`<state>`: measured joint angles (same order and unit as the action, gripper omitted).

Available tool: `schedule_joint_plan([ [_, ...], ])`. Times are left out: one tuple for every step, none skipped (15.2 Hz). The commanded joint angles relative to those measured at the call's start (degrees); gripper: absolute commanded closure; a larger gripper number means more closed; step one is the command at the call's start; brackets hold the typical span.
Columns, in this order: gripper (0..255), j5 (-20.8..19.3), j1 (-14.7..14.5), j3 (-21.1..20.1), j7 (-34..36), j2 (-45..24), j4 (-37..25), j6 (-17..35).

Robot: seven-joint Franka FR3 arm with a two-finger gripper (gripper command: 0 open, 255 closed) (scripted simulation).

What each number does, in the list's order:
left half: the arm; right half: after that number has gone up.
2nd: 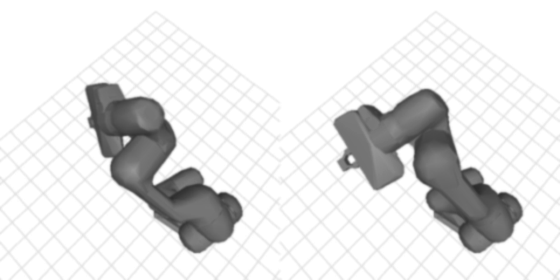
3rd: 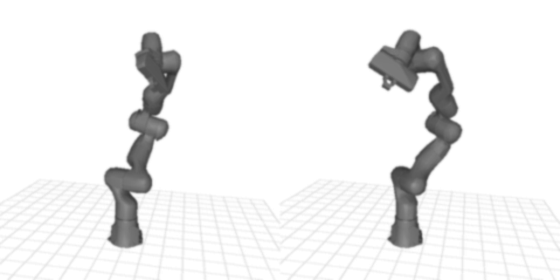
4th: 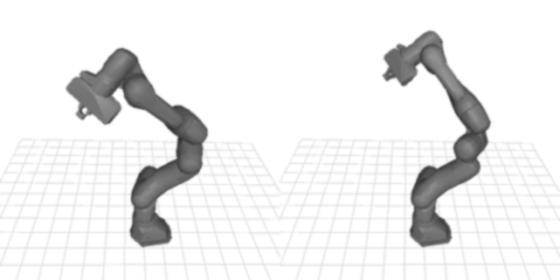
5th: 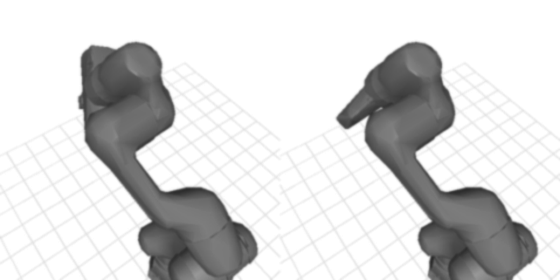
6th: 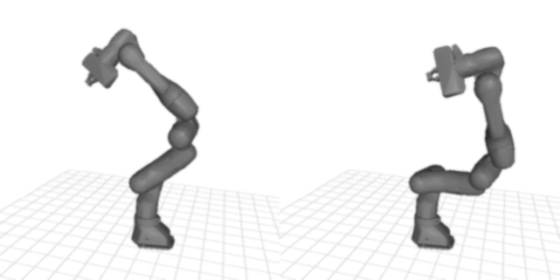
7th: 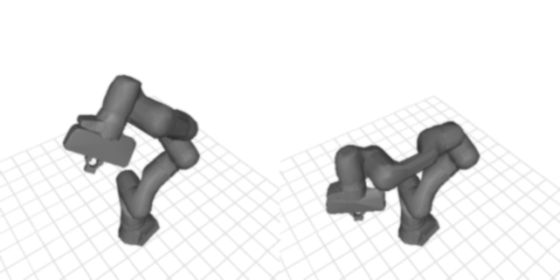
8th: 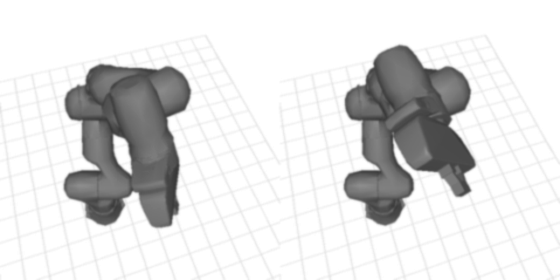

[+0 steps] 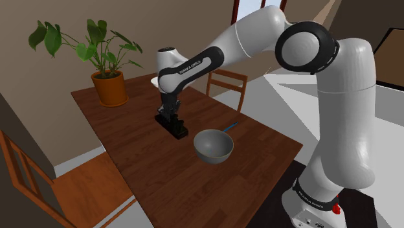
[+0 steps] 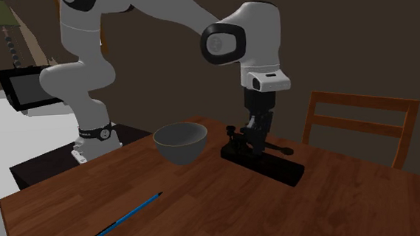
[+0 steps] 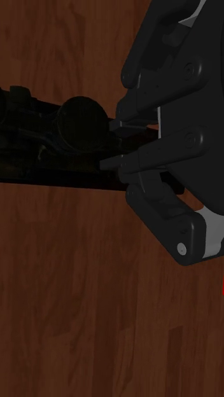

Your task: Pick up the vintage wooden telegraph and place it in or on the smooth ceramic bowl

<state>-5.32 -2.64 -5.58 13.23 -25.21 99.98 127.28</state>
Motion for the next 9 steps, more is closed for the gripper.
schedule_joint_plan([
  [255,0.2,0.1,-0.1,-0.2,0.8,-0.5,-1.3],
  [255,0.2,0.1,-0.1,-0.3,1.2,-0.8,-1.9],
  [255,0.3,0.1,-0.1,-0.3,1.5,-1.1,-2.6],
  [255,0.3,0.1,-0.1,-0.4,1.9,-1.4,-3.2],
  [255,0.4,0.2,-0.2,-0.4,2.2,-1.7,-3.8],
  [255,0.5,0.2,-0.2,-0.5,2.5,-2.0,-4.5],
  [255,0.5,0.2,-0.2,-0.5,2.8,-2.4,-5.1],
  [255,0.6,0.2,-0.2,-0.6,3.1,-2.7,-5.8],
  [255,0.6,0.2,-0.3,-0.6,3.4,-3.1,-6.4],
])
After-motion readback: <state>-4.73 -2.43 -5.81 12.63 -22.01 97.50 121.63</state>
